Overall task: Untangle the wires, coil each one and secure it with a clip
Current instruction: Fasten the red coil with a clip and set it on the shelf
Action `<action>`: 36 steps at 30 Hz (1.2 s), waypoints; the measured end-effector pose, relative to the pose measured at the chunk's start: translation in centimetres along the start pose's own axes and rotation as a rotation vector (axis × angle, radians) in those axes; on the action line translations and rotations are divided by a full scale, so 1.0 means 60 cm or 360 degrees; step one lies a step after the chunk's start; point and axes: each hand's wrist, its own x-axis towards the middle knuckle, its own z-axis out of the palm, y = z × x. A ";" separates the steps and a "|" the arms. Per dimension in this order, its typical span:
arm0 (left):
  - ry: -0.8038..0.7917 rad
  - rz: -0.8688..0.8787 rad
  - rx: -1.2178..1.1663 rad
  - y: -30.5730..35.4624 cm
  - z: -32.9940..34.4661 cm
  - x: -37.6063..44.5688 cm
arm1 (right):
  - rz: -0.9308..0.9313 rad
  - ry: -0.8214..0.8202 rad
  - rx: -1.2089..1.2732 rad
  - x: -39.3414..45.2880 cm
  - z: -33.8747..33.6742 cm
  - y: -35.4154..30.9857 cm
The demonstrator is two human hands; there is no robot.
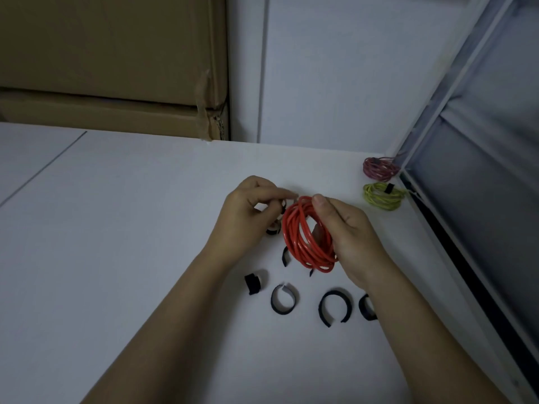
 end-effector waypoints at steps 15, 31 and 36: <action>0.0122 -0.0252 -0.0252 0.012 0.004 -0.003 | -0.0395 -0.0063 -0.0346 -0.006 0.006 0.010; 0.0043 0.0230 0.0519 -0.009 0.012 -0.009 | -0.0191 0.0259 -0.0205 0.002 -0.001 0.011; 0.0092 -0.0032 0.0262 -0.008 0.010 -0.004 | -0.0144 -0.0052 -0.0199 -0.002 -0.003 0.009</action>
